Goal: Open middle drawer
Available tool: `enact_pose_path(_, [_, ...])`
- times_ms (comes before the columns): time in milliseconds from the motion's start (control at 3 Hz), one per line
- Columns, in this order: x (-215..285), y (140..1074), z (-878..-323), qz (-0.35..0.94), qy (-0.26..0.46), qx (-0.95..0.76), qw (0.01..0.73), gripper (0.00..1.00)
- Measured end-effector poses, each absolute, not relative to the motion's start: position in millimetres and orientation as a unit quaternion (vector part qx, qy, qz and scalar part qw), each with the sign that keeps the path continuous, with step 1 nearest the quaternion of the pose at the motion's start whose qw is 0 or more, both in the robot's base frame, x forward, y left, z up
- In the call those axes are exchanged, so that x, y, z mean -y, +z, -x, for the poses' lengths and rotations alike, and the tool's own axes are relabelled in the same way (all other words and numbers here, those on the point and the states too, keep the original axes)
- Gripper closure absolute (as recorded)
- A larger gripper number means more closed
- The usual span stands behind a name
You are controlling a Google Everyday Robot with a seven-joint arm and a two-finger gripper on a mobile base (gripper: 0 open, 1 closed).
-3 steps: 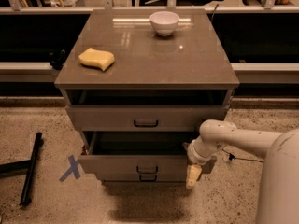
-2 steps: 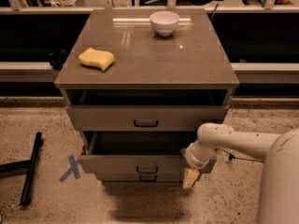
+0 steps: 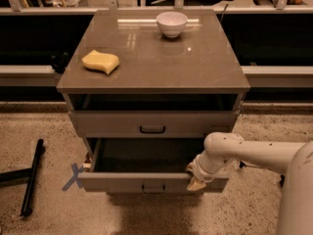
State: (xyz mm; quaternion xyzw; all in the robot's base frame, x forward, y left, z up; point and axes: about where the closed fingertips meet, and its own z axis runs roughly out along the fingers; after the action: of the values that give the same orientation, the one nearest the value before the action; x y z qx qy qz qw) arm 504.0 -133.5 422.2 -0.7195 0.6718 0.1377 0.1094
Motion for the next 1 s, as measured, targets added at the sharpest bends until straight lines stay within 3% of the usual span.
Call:
enact_pose_path(333, [134, 422, -504, 0.72, 0.138, -0.672, 0.109, 0.88])
enact_pose_path(667, [130, 428, -476, 0.722, 0.159, -0.664, 0.114, 1.0])
enact_pose_path(1000, [130, 428, -476, 0.722, 0.159, -0.664, 0.114, 0.84])
